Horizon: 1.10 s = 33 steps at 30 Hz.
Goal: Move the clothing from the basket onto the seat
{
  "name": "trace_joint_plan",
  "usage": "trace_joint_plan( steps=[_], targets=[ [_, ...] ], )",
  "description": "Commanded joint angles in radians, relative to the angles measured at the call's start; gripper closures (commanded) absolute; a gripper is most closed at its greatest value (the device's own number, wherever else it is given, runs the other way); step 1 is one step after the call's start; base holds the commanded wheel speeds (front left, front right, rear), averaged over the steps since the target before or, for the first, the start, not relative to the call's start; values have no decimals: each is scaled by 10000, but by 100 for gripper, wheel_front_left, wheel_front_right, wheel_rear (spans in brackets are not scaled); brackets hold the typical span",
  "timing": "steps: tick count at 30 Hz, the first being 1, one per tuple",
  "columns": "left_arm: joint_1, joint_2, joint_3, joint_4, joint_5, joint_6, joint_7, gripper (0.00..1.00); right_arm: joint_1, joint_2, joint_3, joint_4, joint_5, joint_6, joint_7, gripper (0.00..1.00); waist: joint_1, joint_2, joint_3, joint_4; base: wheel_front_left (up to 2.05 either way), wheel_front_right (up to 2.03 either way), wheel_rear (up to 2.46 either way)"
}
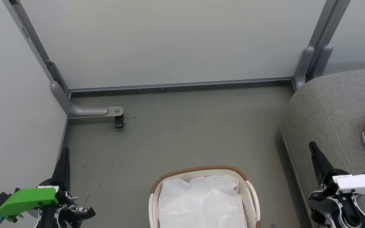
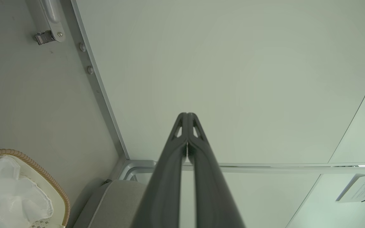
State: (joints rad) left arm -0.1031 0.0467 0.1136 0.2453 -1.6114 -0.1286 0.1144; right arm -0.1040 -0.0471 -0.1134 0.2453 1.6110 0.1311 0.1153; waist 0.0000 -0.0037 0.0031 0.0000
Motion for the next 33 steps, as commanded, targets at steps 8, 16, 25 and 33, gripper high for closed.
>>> trace_joint_plan(
  steps=[8,16,25,33],
  targets=[
    [-120,66,20,-19,-30,-44,33,100,-81,-60,-17,-35,37,-7,14,100,0,37,0,0,0,0,0],
    [-120,66,19,-20,-30,-44,32,100,-81,-58,-17,-35,38,-7,14,100,0,37,0,0,0,0,0],
    [-120,66,19,-19,-31,-44,32,100,-81,-58,-16,-35,38,-7,14,100,0,37,0,0,0,0,0],
    [-120,66,19,-19,-31,-44,32,100,-81,-58,-16,-35,38,-7,13,100,0,37,0,0,0,0,0]
  ],
)
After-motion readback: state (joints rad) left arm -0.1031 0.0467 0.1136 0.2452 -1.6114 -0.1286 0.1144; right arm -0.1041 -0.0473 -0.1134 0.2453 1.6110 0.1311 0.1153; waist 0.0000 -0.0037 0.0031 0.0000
